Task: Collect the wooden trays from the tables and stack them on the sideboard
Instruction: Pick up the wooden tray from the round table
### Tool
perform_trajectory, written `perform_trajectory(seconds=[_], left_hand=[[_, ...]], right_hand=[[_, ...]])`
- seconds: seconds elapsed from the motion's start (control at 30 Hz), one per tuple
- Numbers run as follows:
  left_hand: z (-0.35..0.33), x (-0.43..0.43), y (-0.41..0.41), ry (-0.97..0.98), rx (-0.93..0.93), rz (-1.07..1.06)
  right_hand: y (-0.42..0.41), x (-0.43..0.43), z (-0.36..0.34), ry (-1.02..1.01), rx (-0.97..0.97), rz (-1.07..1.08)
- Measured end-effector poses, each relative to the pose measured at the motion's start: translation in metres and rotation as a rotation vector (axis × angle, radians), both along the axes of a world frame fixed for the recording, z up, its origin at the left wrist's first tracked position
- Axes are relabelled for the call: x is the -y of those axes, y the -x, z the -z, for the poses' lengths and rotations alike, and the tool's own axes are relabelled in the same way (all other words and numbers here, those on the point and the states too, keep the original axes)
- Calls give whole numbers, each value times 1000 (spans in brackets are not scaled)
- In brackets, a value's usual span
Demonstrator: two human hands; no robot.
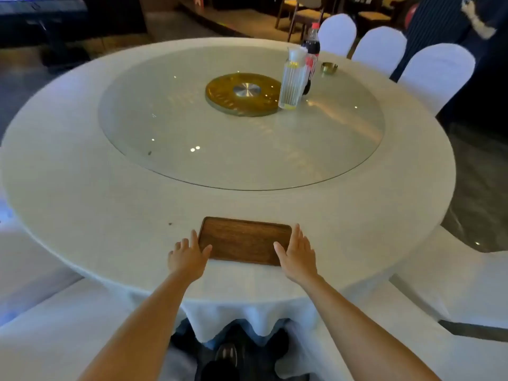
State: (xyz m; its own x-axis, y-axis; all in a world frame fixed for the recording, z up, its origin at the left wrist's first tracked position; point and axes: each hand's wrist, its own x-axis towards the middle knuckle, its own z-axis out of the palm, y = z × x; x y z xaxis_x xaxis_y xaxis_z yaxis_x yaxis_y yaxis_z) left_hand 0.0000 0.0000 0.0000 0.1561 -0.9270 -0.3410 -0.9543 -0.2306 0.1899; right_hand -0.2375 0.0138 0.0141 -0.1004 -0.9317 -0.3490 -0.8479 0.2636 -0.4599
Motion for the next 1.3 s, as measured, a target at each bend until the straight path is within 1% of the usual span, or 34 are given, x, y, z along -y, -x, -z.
perform_trajectory(seconds=[0.1, 0.27, 0.37, 0.53, 0.67, 0.83, 1.07, 1.2, 1.3], left_hand=[[11, 28, -4, -28, 7, -46], [30, 55, -2, -58, -108, -90], [37, 67, -5, -49, -79, -77], [42, 80, -12, -72, -19, -35], [42, 86, -19, -77, -39, -47], [28, 91, -31, -57, -142, -181], [-8, 75, -76, 159, -296, -439], [-32, 39, -105, 314, -361, -649], [-49, -4, -124, 425, -400, -820]], right_hand=[[-5, 17, 12, -38, 2, 77], [-12, 39, 26, -118, -1, 184], [-9, 48, 32, -135, 0, 232], [-6, 59, 34, -198, 74, 316], [-9, 62, 35, -179, 129, 360], [-22, 75, 22, -94, 260, 406], [-56, 100, -12, 29, 410, 274], [-90, 107, -36, 88, 494, 122], [-122, 99, -51, 112, 552, -33]])
